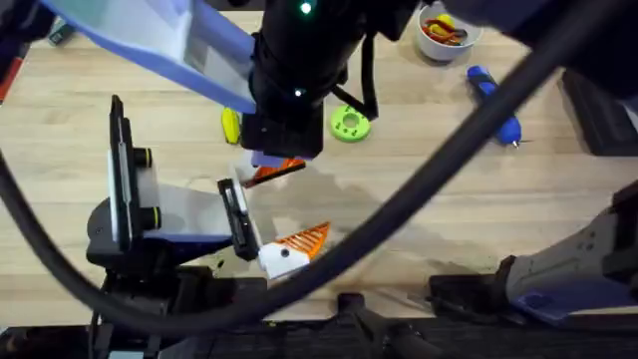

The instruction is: Pick up the gripper from the table and insert it into the empty holder that is missing its gripper. Then pick up a screw, insert it into the mounting hole, and use the screwdriver to tighten it. Finally, clean up the table by picking up the vegetable and placing it into the bucket.

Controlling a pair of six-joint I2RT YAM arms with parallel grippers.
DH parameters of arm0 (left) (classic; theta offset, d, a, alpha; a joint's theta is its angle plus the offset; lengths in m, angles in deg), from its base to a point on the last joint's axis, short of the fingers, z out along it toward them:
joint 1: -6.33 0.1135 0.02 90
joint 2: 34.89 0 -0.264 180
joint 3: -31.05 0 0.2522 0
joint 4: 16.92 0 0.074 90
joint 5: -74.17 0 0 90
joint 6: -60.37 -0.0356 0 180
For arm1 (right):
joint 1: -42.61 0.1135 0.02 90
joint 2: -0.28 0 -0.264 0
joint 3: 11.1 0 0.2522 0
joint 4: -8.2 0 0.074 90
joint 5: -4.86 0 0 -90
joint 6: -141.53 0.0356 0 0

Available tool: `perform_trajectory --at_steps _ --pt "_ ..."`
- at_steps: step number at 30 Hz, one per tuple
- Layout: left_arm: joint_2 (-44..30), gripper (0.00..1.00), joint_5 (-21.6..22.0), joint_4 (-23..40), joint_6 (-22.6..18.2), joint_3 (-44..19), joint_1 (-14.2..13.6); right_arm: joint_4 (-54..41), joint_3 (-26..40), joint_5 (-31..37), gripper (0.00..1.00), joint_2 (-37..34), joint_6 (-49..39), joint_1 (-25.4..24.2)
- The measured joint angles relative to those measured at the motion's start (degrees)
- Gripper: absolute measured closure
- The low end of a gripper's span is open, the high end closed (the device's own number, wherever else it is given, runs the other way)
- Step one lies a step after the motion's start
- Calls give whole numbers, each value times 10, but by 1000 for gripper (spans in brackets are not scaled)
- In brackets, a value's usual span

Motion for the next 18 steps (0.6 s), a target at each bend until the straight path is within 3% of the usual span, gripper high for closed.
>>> perform_trajectory --at_steps 18 --pt "0 15 0 0 0 0 0 13 -7 -2 996 -15 -6 7"
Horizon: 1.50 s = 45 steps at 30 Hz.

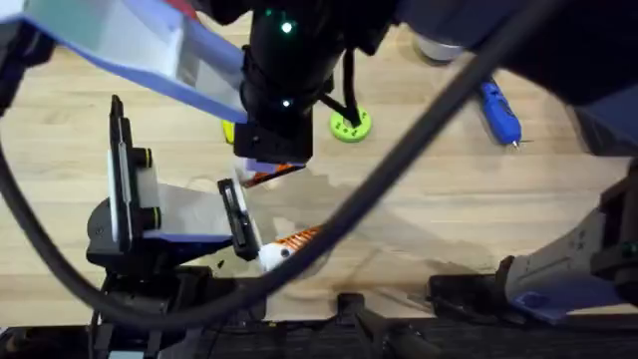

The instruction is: Pick up the gripper from the table and insert it into the empty holder that is missing its gripper. Then pick up a screw, insert it into the mounting hole, and use the screwdriver to tighten it. Finally, clean up the table by picking up the vegetable and placing it into the bucket.

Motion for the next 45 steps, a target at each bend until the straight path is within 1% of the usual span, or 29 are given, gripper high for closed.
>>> perform_trajectory --at_steps 45 --pt "0 16 0 0 -1 0 0 -1 -3 0 996 -7 -2 9"
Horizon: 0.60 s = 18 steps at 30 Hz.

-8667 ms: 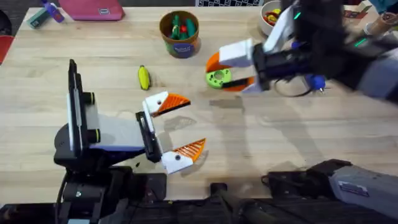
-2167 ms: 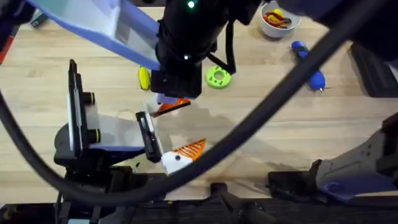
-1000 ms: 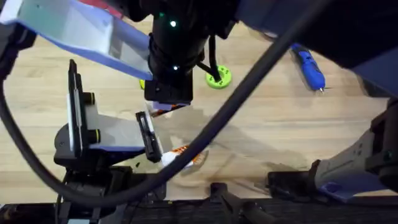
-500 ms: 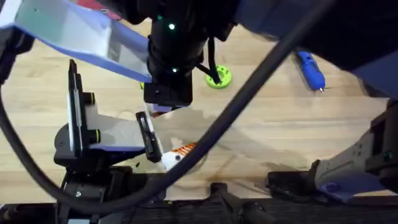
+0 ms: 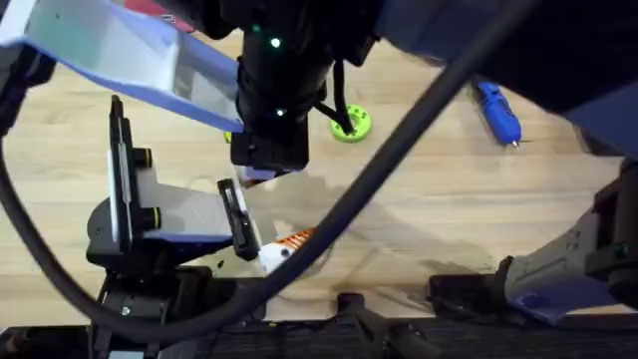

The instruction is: Pick up the gripper from the table and insert it into the empty holder that is missing its gripper. Then pick up a screw, insert it into the mounting hole, and use the screwdriver to tighten it. Finally, clean up the table by picking up the vegetable and placing it into the bucket.

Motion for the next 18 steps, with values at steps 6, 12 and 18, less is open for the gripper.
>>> perform_trajectory --at_steps 6,12,18 --pt "0 15 0 0 0 0 0 -2 0 0 996 0 0 0" --pt "0 15 0 0 0 0 0 -3 0 0 996 -2 0 0" --pt "0 15 0 0 0 0 0 -2 -1 0 996 -10 0 0"
